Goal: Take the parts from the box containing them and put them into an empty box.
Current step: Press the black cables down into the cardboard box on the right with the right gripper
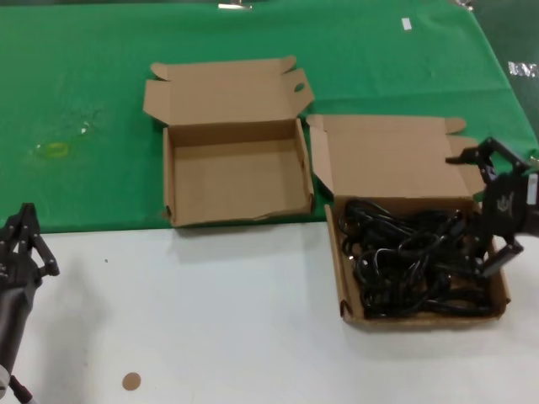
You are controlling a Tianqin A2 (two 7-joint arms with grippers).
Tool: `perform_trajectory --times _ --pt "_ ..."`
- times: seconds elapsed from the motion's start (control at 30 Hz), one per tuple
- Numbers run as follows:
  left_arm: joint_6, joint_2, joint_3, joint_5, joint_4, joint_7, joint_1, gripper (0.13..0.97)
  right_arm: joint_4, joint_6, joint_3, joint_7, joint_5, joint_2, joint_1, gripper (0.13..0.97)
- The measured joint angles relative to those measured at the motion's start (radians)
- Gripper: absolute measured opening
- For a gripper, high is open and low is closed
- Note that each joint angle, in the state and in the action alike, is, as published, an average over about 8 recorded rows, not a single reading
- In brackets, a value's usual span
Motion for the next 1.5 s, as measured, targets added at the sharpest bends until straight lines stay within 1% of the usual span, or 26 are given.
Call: perform_trajectory --times 0.23,0.53,0.87,1.3,1.5 --pt "0.000 0.000 0.000 0.000 0.000 0.000 0.000 0.152 -0.050 -0.143 -0.064 -0.021 -0.036 0.016 0.094 0.966" --pt "0.000 0.000 0.000 0.000 0.000 0.000 0.000 0.152 -0.165 -0.225 -0.150 -0.071 -0.133 -0.036 0.212 0.966" --pt "0.000 0.000 0.000 0.000 0.000 0.000 0.000 0.152 -0.271 -0.244 -0.207 -0.137 -0.206 -0.116 0.308 0.966" --pt "0.000 0.000 0.000 0.000 0.000 0.000 0.000 0.152 -0.351 -0.230 -0.245 -0.208 -0.257 -0.185 0.357 0.945" --pt "0.000 0.000 0.000 0.000 0.000 0.000 0.000 0.152 -0.375 -0.223 -0.255 -0.228 -0.270 -0.206 0.375 0.877"
